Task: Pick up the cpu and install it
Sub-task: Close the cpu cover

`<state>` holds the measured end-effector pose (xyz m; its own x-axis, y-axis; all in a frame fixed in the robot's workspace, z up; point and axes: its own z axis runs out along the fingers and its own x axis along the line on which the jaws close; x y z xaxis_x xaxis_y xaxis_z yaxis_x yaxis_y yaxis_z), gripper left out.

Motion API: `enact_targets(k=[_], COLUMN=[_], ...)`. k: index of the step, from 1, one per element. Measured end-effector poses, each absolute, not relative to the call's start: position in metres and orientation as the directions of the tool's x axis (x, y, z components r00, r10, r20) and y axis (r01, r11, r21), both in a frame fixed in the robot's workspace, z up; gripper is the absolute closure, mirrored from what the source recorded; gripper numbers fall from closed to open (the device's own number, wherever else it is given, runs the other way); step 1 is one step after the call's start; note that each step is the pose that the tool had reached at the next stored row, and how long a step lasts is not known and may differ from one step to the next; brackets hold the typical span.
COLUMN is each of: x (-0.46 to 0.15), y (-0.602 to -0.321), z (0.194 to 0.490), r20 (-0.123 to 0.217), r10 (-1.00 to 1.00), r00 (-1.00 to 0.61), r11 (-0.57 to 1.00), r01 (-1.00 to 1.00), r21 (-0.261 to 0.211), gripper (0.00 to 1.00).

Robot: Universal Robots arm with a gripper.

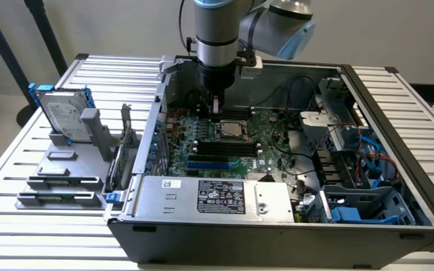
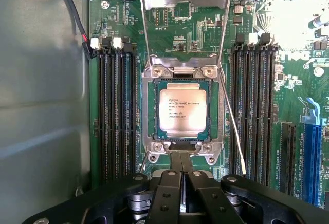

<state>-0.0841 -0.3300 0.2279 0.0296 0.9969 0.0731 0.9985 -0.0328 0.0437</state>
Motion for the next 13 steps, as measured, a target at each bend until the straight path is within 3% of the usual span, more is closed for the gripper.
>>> enact_targets(k=[13], x=[-0.048], y=[-0.338], z=[0.234], r20=[0.080], r10=[0.996], r00=[0.030], r11=[-0.033], r01=[0.999], r21=[0.041], gripper=[0.89])
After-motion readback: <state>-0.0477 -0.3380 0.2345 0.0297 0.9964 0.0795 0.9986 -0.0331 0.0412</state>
